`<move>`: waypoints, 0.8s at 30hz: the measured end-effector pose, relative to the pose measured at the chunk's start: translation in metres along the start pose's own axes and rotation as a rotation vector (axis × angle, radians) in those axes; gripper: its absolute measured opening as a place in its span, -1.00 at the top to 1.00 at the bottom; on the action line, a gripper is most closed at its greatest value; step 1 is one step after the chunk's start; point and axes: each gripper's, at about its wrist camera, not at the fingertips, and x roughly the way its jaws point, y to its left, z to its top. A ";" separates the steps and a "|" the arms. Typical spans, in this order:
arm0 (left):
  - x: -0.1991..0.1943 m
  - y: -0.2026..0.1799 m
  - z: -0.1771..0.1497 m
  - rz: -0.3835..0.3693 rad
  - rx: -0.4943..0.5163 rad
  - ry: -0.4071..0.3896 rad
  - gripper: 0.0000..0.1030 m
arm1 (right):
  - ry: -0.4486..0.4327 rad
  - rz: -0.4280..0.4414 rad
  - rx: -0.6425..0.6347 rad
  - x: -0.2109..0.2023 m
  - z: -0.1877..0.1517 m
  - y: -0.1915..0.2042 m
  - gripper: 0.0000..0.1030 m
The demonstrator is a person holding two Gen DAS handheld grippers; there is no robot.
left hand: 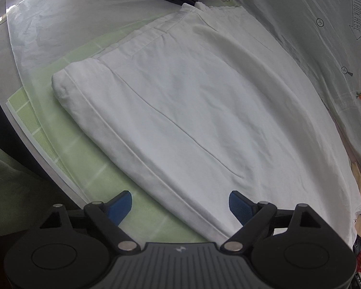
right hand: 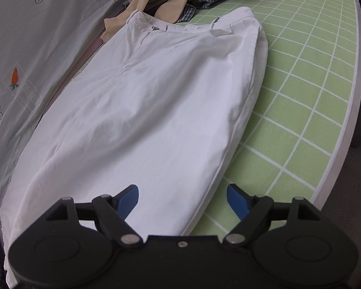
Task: Fold clothes
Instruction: 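Grasp the folded white shirt edge with the left gripper and lift it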
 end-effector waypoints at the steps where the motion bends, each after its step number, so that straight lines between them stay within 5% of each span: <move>1: 0.001 0.002 0.003 -0.011 -0.001 0.000 -0.73 | -0.002 0.000 0.006 -0.002 -0.006 0.003 -0.64; 14: 0.005 0.025 0.021 -0.178 -0.112 -0.039 -0.81 | -0.022 -0.007 0.068 -0.008 -0.020 0.004 -0.67; 20: 0.009 0.038 0.025 -0.264 -0.291 -0.099 -0.81 | -0.020 -0.002 0.104 -0.007 -0.016 0.003 -0.71; 24: 0.009 0.029 0.031 -0.215 -0.281 -0.124 -0.81 | -0.012 0.003 0.117 -0.005 -0.011 0.004 -0.72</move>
